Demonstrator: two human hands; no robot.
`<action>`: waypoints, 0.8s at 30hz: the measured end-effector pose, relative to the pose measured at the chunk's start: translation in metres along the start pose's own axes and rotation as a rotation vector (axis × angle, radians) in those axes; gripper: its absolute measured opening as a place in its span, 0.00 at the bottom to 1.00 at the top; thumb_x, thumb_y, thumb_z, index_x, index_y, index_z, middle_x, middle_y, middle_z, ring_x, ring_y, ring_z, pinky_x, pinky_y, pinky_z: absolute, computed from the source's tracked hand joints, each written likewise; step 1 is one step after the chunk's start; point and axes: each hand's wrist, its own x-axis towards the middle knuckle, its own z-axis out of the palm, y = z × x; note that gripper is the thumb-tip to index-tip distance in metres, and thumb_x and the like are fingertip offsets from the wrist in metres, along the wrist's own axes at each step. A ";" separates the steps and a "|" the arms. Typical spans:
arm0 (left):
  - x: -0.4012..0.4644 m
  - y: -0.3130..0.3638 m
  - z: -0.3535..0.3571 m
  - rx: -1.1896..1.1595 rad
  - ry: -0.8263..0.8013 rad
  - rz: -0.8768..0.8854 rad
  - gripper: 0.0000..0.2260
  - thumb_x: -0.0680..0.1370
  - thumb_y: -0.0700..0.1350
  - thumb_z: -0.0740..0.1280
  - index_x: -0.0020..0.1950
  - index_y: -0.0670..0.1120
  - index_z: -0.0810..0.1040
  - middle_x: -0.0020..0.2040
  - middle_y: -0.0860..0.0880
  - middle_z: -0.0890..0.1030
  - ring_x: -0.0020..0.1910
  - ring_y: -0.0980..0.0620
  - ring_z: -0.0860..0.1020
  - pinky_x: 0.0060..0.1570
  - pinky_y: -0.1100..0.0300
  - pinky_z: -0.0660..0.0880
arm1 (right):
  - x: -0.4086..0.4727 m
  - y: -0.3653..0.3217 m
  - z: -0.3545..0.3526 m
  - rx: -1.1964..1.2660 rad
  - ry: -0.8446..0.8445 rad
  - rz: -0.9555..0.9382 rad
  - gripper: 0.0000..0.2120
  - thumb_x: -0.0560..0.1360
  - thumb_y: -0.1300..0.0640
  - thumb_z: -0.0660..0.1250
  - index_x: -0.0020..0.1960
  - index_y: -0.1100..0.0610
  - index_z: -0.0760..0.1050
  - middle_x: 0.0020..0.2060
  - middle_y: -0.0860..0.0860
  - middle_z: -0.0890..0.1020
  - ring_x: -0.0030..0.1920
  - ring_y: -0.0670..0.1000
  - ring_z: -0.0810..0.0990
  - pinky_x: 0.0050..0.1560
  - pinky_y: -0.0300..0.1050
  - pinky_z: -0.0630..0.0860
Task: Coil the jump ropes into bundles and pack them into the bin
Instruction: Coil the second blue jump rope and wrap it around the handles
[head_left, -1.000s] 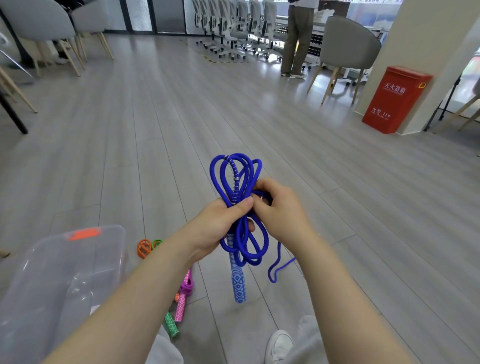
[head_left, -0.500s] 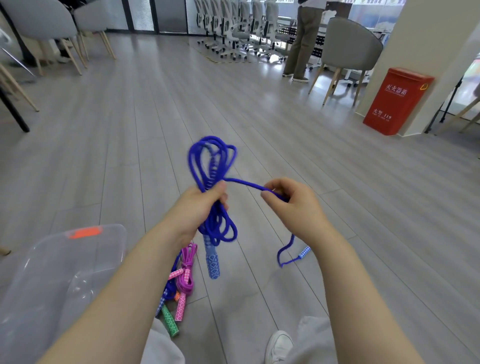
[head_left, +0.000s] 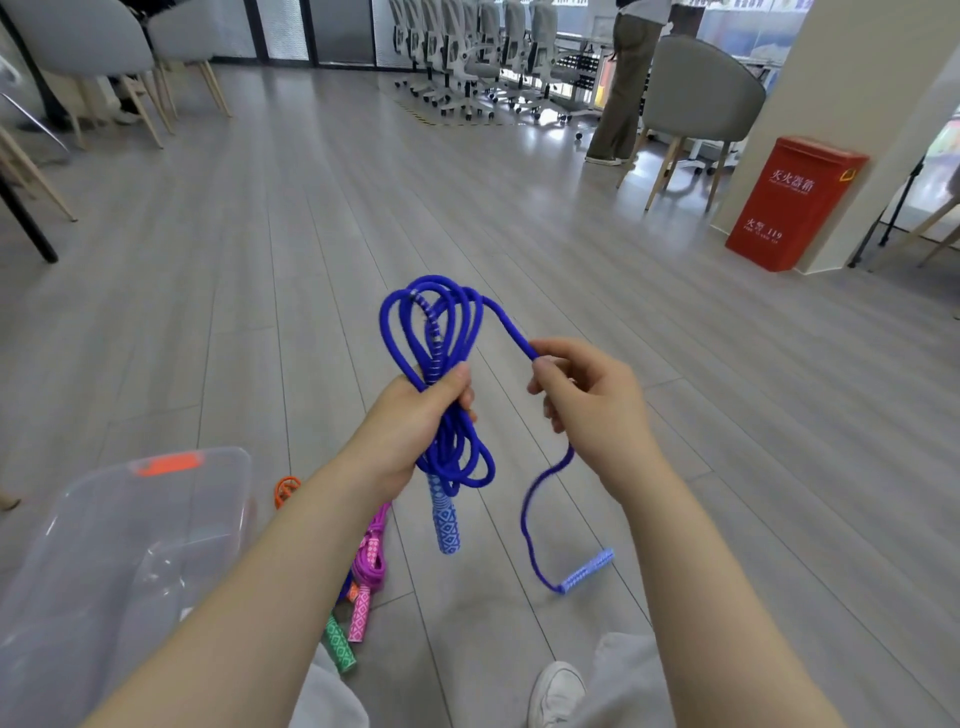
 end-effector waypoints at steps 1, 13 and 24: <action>-0.002 0.000 0.003 0.003 -0.024 -0.004 0.09 0.82 0.46 0.63 0.43 0.45 0.77 0.35 0.50 0.78 0.38 0.52 0.78 0.48 0.52 0.76 | 0.000 0.001 0.003 -0.002 -0.008 -0.011 0.10 0.79 0.59 0.64 0.49 0.44 0.80 0.33 0.48 0.81 0.31 0.45 0.74 0.35 0.43 0.72; -0.004 -0.005 0.011 -0.083 -0.029 -0.004 0.09 0.81 0.48 0.63 0.46 0.46 0.79 0.38 0.49 0.79 0.40 0.52 0.79 0.50 0.51 0.76 | -0.006 0.003 0.026 -0.013 -0.104 -0.064 0.16 0.80 0.64 0.60 0.56 0.46 0.80 0.37 0.44 0.77 0.35 0.41 0.74 0.40 0.36 0.72; -0.003 -0.011 0.013 -0.040 0.055 -0.026 0.08 0.79 0.49 0.66 0.55 0.48 0.80 0.46 0.45 0.84 0.50 0.45 0.82 0.54 0.46 0.79 | -0.009 0.007 0.034 -0.128 -0.082 -0.068 0.06 0.78 0.56 0.66 0.51 0.46 0.70 0.42 0.45 0.80 0.37 0.47 0.82 0.35 0.40 0.81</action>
